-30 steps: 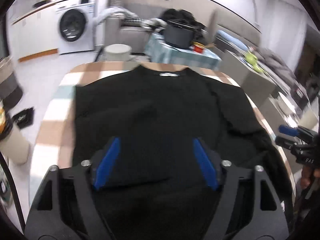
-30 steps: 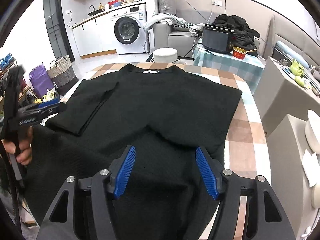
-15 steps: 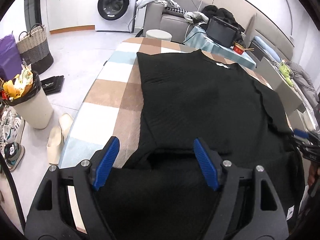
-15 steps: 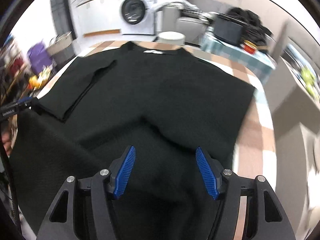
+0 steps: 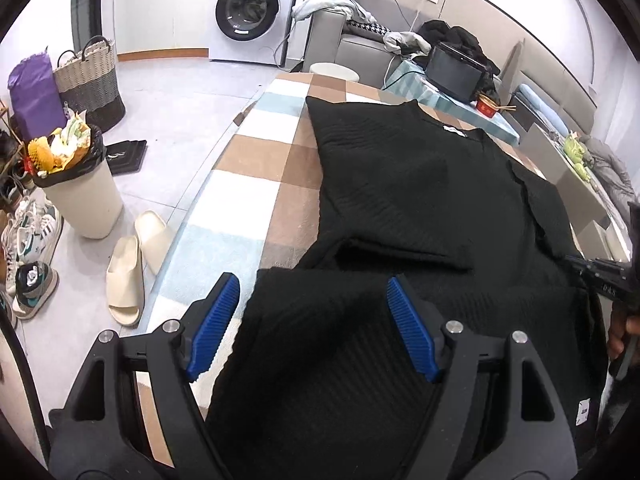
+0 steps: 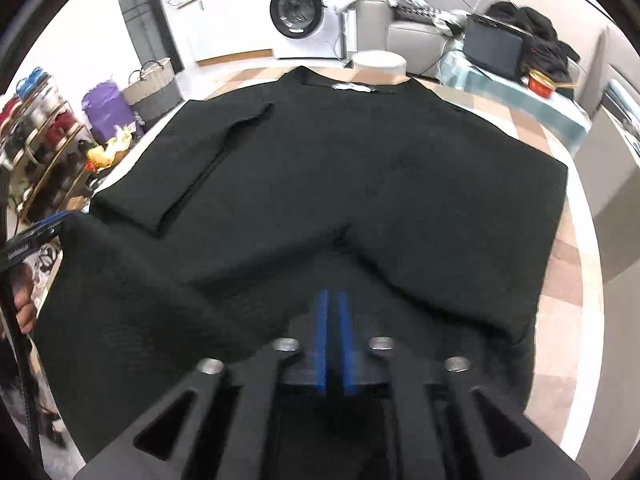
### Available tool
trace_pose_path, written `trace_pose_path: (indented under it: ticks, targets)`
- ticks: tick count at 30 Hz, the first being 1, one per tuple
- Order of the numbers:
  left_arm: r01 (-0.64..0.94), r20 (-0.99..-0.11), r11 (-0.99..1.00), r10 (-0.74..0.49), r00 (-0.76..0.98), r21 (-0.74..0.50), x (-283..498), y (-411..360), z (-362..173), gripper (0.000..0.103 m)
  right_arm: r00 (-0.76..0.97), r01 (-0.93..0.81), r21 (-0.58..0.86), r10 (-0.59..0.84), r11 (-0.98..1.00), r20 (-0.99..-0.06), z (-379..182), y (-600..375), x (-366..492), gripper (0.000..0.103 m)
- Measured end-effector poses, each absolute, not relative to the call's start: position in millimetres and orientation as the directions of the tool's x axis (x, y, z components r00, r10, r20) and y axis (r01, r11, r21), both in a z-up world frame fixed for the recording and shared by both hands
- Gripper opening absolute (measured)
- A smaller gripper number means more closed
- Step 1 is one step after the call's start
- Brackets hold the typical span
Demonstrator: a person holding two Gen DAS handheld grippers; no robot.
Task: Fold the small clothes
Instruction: 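Move the right gripper to the hem at the JIAXUN label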
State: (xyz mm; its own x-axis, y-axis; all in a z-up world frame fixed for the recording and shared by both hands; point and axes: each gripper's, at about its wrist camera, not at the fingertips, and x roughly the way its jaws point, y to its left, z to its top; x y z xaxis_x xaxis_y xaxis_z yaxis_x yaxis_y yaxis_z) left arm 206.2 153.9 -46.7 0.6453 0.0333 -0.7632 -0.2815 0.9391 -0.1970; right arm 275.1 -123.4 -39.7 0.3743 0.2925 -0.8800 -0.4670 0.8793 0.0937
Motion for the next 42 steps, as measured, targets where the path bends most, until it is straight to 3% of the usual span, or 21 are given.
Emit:
trace_pose_path:
  ticks: [1,6,10,14,19,30,42]
  targets:
    - [-0.283,-0.765,0.939,0.034,0.643,-0.197,204.1,154.3,-47.2,0.074,0.372,-0.468,0.069,0.268,0.881,-0.889,-42.2,-121.4,274.4,0.047]
    - [-0.306,-0.77,0.934,0.057,0.636,-0.184,180.3,158.9,-44.4,0.074,0.427,-0.399,0.075,0.257,0.914,-0.867,-26.6,-143.8,251.8,0.049]
    - [-0.334,-0.776,0.923,0.069,0.627,-0.188,155.7,167.6,-47.1,0.074,0.494,-0.297,0.097,0.24,0.95,-0.836,-9.7,-182.1,214.8,0.069]
    - [-0.343,-0.778,0.917,0.062,0.625,-0.203,130.8,169.9,-51.4,0.074,0.535,-0.19,0.161,0.24,0.968,-0.81,-1.5,-221.6,164.9,0.077]
    - [-0.367,-0.783,0.91,0.085,0.617,-0.191,105.5,170.1,-56.7,0.074,0.53,-0.093,0.241,0.253,0.966,-0.81,-12.1,-253.8,121.2,0.077]
    - [-0.391,-0.762,0.895,0.095,0.641,-0.216,56.8,167.6,-54.1,0.074,0.527,-0.117,0.248,0.272,0.962,-0.805,-21.0,-260.7,85.0,0.078]
    - [-0.356,-0.776,0.912,0.07,0.627,-0.206,75.0,165.6,-56.9,0.074,0.479,-0.128,0.282,0.308,0.951,-0.822,-33.5,-260.3,87.8,0.08]
